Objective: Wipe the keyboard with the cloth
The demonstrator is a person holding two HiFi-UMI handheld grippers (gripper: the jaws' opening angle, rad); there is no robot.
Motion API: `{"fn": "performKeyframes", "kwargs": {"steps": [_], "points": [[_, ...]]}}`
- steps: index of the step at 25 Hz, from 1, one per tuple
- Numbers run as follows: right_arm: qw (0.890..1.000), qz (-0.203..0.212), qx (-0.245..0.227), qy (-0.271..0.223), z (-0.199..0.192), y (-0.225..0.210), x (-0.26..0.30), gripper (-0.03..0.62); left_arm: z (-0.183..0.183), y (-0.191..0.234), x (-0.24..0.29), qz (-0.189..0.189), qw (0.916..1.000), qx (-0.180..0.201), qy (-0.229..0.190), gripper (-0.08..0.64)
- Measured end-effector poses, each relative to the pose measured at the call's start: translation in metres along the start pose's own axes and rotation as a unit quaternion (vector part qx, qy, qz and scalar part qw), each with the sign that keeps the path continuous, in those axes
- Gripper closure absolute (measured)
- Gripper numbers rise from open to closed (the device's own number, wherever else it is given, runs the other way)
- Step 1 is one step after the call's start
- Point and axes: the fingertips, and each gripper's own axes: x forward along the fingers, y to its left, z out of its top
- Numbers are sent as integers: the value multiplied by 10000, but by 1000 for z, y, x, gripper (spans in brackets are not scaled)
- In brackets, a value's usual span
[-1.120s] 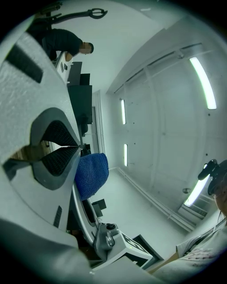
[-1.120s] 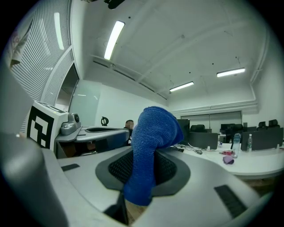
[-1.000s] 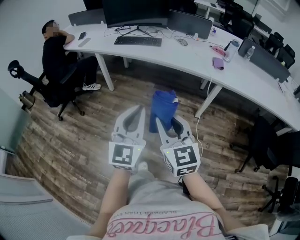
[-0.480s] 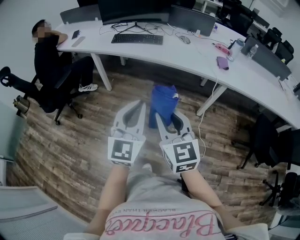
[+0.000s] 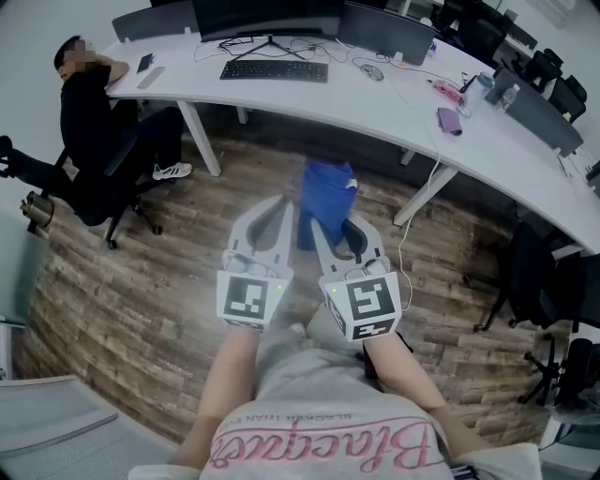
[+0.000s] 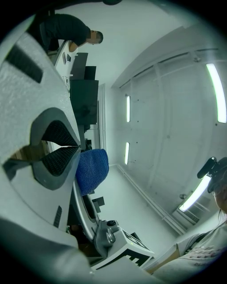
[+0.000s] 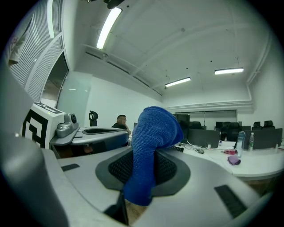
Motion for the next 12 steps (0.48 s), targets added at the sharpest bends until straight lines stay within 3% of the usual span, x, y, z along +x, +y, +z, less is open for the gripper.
{"fn": "performKeyframes", "kwargs": {"steps": [12], "points": [[10000, 49, 16, 2, -4, -19, 39, 499, -9, 25, 39, 64, 10000, 38, 26, 554]]}}
